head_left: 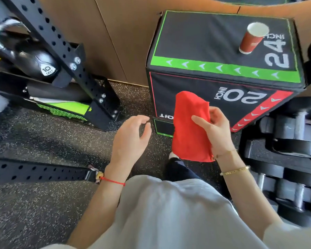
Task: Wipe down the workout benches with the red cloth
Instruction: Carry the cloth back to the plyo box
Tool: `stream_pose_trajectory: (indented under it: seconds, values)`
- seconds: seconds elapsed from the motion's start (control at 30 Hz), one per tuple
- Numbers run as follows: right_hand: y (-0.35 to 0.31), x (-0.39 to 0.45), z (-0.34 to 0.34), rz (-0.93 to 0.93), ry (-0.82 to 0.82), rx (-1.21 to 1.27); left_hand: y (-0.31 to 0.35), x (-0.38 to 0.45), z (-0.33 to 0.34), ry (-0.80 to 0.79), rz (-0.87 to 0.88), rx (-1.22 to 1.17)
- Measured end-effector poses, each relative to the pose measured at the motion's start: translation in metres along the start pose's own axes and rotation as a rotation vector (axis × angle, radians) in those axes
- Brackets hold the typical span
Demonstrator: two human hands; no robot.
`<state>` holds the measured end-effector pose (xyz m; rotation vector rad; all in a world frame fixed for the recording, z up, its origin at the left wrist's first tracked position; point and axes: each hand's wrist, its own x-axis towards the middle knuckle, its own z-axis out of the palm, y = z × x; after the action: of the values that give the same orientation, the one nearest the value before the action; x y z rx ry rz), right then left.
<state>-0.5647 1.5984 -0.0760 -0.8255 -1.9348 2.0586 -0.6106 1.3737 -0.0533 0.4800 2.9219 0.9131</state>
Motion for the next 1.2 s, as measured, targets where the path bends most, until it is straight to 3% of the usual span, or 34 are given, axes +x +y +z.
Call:
stream_pose_trajectory:
  seconds: [0.73,0.9,1.2]
  values:
    - [-0.083,0.325,0.096,-0.064,0.044,-0.082,0.0,0.274,0.029,0.033,0.014,-0.06]
    - [-0.067,0.36,0.097,-0.046,0.095,-0.274,0.003,0.308,0.042,-0.005,0.026,-0.065]
    - [-0.047,0.364,0.073,-0.28,0.19,-0.665,0.002,0.347,0.046,-0.056,0.081,-0.086]
